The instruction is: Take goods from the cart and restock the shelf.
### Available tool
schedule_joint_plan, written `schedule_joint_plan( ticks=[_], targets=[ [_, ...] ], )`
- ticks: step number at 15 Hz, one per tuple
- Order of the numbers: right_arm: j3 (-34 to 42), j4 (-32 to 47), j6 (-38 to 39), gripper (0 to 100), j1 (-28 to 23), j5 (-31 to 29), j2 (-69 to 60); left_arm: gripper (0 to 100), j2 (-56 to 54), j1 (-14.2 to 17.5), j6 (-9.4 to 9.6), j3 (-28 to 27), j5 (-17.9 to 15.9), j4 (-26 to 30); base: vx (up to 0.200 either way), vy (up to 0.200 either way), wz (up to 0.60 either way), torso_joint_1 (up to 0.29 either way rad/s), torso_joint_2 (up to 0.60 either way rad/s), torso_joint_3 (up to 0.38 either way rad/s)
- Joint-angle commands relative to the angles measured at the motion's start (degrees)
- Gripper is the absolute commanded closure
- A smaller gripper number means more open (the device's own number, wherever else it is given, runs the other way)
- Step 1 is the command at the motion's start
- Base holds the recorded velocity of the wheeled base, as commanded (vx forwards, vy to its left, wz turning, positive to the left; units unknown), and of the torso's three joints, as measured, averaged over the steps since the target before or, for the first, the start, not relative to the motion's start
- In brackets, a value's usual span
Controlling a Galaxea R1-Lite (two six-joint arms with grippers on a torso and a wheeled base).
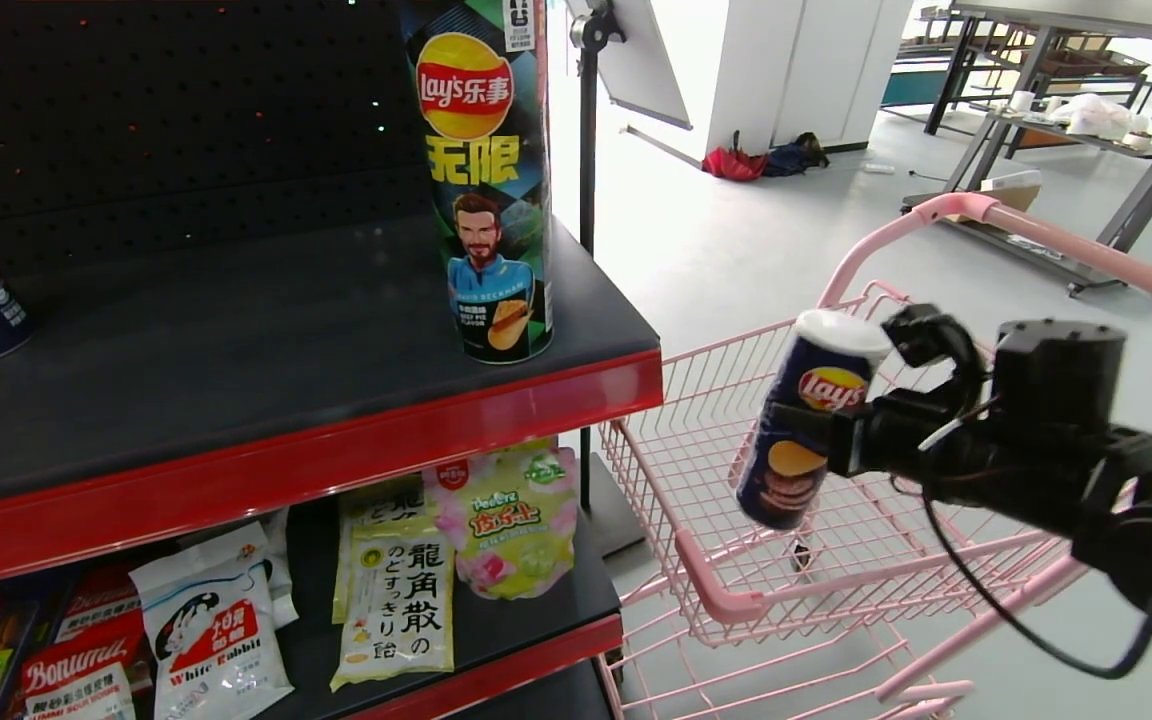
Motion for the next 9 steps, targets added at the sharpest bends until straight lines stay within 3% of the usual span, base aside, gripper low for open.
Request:
schedule_joint_plan(
  ticks=[1,4,8,9],
  targets=[
    [-12.21,28.52,-1.76,100,-2.98,-5.59,-29.21,0,-0.02,0.01,-0.01,0.0,-0.01,-0.01,0.0,0.0,0.0,0.0,0.0,0.0],
    [-9.93,37.75,-2.03,100,-4.65,-8.4,-43.63,0,-0.02,0.01,-0.01,0.0,-0.01,-0.01,0.0,0.0,0.0,0.0,0.0,0.0],
    [3.43,55.59,-3.17,100,-10.27,-9.1,-69.56,0,-0.02,0.01,-0.1,0.0,-0.1,0.07,0.0,0.0,0.0,0.0,0.0,0.0],
    [5.1,56.91,-3.17,100,-10.71,-9.19,-72.63,0,-0.02,0.01,-0.1,0.0,-0.1,0.07,0.0,0.0,0.0,0.0,0.0,0.0]
  ],
)
